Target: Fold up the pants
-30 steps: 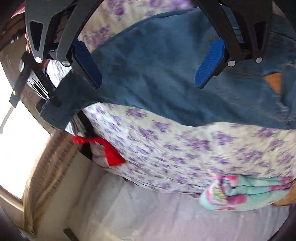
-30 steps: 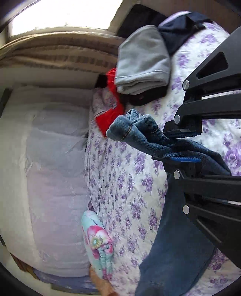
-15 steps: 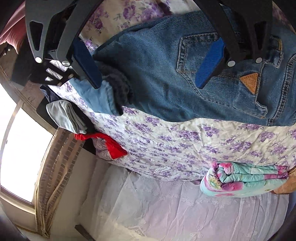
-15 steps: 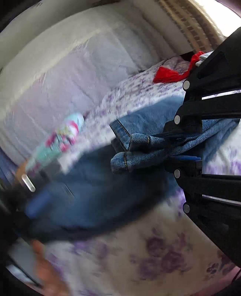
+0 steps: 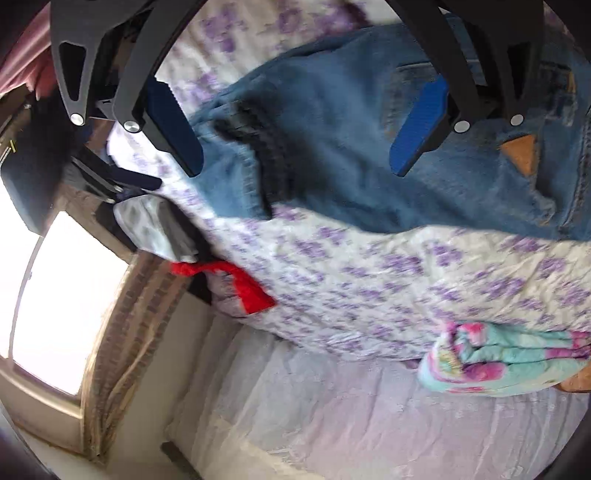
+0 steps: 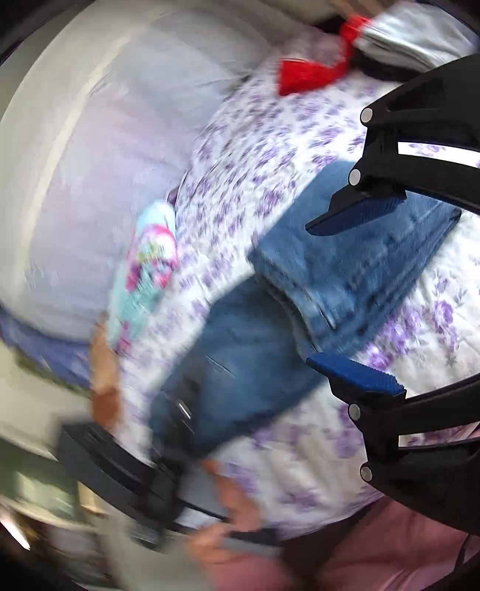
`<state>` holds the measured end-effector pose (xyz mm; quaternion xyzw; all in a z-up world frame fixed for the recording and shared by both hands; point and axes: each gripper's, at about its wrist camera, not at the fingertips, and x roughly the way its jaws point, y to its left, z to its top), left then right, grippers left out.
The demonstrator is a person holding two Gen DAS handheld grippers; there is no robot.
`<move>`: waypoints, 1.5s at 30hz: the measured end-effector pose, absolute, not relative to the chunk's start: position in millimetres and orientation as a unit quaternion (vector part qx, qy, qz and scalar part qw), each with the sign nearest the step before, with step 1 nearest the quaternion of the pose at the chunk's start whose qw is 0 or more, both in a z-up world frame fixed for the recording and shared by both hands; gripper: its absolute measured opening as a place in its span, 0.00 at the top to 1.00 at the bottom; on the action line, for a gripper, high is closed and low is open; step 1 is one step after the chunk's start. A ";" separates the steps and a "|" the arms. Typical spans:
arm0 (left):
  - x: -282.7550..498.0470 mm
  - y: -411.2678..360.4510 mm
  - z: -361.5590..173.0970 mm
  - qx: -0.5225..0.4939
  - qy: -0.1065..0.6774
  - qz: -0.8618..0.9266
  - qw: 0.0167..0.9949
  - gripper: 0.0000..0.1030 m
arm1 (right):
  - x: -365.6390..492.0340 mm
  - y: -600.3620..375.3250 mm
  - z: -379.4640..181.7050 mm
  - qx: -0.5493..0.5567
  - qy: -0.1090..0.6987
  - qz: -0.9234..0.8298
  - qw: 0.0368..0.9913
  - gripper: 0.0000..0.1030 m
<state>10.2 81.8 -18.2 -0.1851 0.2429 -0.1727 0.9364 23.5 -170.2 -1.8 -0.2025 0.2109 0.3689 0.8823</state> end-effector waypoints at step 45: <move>136.3 1.8 -57.0 -0.174 0.408 -0.220 0.869 0.69 | 66.2 -231.4 -90.9 -0.006 0.324 0.275 0.905 0.85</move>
